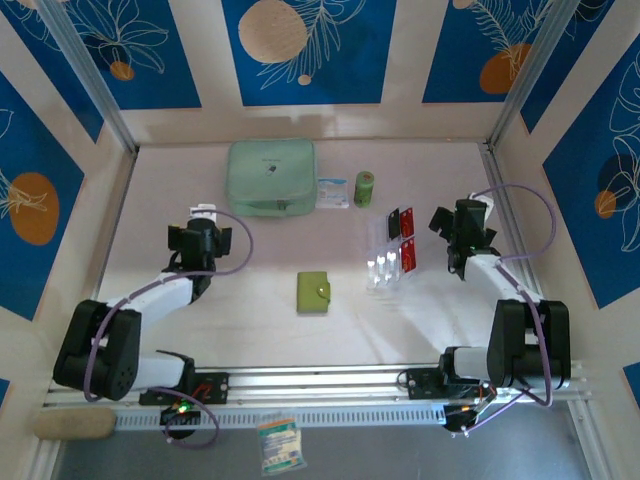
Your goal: Put the credit cards into the card holder
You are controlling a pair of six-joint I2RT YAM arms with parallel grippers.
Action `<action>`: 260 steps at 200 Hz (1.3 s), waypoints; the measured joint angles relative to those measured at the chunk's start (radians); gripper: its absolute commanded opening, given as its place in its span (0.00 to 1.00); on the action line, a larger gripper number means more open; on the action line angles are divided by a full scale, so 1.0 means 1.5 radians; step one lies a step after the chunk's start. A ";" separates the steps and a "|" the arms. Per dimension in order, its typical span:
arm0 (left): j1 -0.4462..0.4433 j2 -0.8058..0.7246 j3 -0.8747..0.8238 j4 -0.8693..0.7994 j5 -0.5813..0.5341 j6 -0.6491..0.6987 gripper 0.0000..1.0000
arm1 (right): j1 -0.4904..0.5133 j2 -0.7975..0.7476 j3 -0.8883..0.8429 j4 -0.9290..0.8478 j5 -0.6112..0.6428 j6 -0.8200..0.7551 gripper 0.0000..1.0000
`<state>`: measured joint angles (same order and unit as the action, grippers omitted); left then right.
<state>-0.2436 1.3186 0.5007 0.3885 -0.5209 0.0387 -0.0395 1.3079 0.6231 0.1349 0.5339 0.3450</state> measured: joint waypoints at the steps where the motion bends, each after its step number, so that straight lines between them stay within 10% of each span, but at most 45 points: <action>1: 0.000 0.000 -0.001 0.002 0.000 0.001 1.00 | 0.001 0.001 -0.001 0.003 -0.001 -0.001 0.99; 84: 0.018 0.116 -0.082 0.273 0.054 0.031 1.00 | 0.021 0.041 -0.183 0.332 -0.060 -0.044 0.99; 149: 0.048 0.127 -0.062 0.287 0.127 0.032 1.00 | 0.033 0.126 -0.194 0.485 -0.145 -0.096 0.99; 260: 0.110 0.161 -0.075 0.325 0.308 0.015 1.00 | 0.040 0.144 -0.164 0.471 -0.156 -0.116 0.99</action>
<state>-0.0780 1.5600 0.3878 0.8757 -0.0593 0.0608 0.0208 1.5246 0.3779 0.8413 0.2993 0.1711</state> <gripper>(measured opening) 0.996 0.991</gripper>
